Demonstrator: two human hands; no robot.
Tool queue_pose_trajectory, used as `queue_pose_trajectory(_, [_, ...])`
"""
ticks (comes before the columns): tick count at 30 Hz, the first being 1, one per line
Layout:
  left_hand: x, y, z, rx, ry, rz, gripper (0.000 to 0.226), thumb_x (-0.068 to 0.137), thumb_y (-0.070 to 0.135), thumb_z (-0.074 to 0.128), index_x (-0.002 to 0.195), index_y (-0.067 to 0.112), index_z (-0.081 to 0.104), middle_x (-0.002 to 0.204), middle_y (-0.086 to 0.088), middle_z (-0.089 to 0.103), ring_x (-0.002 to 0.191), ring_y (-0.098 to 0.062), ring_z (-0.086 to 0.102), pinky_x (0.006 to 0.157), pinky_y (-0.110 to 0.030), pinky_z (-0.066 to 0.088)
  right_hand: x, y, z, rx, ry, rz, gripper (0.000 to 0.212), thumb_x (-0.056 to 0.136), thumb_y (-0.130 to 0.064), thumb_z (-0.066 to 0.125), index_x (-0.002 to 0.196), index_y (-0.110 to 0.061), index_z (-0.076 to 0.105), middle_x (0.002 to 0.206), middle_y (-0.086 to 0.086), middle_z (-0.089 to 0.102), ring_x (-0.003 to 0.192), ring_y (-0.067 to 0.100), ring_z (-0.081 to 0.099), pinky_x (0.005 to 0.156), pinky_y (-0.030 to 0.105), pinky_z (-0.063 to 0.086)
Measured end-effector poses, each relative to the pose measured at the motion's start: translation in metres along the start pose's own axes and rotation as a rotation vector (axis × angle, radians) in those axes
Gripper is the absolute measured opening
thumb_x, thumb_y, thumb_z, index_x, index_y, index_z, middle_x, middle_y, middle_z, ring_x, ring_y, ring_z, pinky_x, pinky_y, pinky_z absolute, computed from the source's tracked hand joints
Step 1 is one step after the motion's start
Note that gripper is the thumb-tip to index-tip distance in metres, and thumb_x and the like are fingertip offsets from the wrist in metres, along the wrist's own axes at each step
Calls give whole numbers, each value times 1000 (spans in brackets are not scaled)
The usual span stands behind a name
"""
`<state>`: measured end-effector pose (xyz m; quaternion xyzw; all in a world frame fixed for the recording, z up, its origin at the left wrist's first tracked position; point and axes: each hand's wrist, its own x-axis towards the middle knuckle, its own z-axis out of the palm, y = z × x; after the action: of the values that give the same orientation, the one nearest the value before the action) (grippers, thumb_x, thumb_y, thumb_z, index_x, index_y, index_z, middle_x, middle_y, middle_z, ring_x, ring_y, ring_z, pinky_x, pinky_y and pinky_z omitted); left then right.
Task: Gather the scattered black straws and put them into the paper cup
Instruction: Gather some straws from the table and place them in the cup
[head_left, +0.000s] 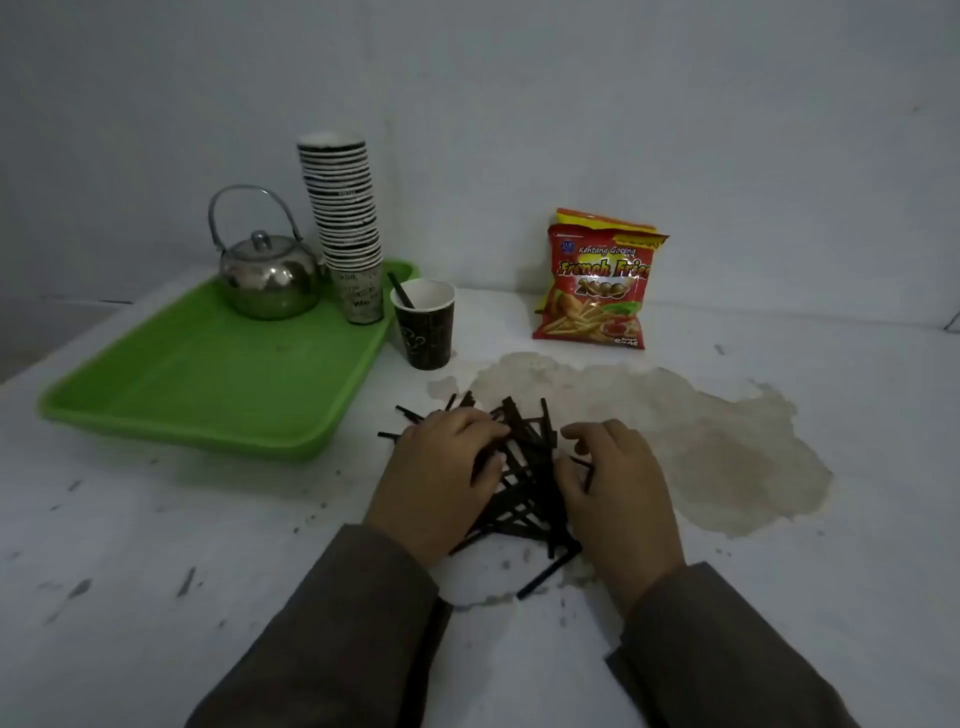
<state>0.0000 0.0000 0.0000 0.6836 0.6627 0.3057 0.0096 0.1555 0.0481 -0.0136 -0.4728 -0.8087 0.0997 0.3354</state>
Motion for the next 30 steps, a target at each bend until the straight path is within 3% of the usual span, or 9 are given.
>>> queue_pose_trajectory(7, [-3,1,14,75,-142,-6,45,82,47,55,121,26,51,123,4,50,112,-14,43,94,-31,38,9,-3,17,-217,-72,75,29,88,-38,51,104,-15,58,97,4,61,91,23,53,80,35,41])
queue_pose_trajectory(13, [-4,5,23,43,-146,14,44,81,40,61,121,23,53,119,3,52,108,-13,43,90,-25,36,10,0,23,-236,-77,91,22,92,-29,47,101,-12,59,97,7,62,91,25,54,79,35,37])
queue_pose_trajectory(19, [-3,6,25,8,-109,-6,36,82,34,61,116,22,58,110,4,56,103,-11,47,86,-23,37,9,4,13,8,-57,205,18,85,-18,58,99,-11,66,88,7,67,79,20,59,75,35,50])
queue_pose_trajectory(22, [-3,6,26,15,-90,-11,33,83,33,60,113,22,60,106,5,57,99,-11,48,83,-20,35,9,9,7,184,-22,297,12,82,-15,62,92,-13,69,73,-5,61,63,4,53,59,7,43])
queue_pose_trajectory(25, [-4,6,28,47,-66,4,28,84,30,59,111,23,61,101,5,58,95,-12,49,79,-19,33,10,13,1,355,60,387,7,82,-13,62,83,-17,68,66,-18,55,60,-4,52,55,-3,37])
queue_pose_trajectory(28, [-4,7,28,68,-50,18,21,84,26,59,105,24,64,95,5,60,90,-13,50,75,-21,34,12,15,-7,572,116,475,10,84,-13,61,86,-21,67,71,-9,64,65,4,59,55,-1,41])
queue_pose_trajectory(30, [-3,9,27,75,-46,25,17,84,25,59,99,24,65,92,5,62,87,-14,52,74,-23,36,12,15,-11,741,112,518,15,86,-13,59,95,-23,66,76,-6,67,68,0,62,61,3,46])
